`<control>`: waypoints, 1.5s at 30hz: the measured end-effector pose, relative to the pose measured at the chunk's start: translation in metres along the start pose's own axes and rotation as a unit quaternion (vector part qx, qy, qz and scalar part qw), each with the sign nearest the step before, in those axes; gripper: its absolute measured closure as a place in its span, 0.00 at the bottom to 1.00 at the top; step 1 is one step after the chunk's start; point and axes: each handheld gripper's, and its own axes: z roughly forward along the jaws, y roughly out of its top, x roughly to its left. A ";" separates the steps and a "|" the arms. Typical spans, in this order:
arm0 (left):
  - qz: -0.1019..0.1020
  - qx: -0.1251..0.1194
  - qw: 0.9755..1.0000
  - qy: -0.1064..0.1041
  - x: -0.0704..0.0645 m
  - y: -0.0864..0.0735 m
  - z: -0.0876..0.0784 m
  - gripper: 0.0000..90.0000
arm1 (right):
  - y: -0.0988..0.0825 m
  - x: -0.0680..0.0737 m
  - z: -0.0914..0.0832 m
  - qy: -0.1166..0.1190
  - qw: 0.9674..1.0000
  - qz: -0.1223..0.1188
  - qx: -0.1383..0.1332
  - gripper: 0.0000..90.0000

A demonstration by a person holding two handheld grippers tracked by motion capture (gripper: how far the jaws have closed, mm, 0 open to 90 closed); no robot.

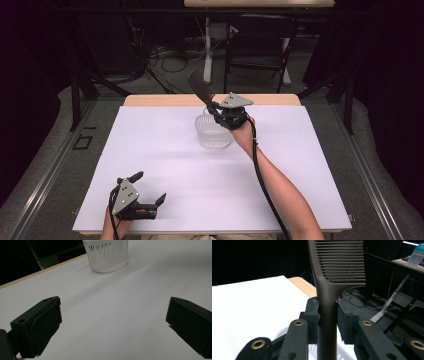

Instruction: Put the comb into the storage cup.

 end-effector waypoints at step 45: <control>-0.001 0.001 1.000 0.001 0.000 0.000 0.000 0.00 | -0.016 0.001 0.004 0.032 0.998 -0.019 0.043 0.80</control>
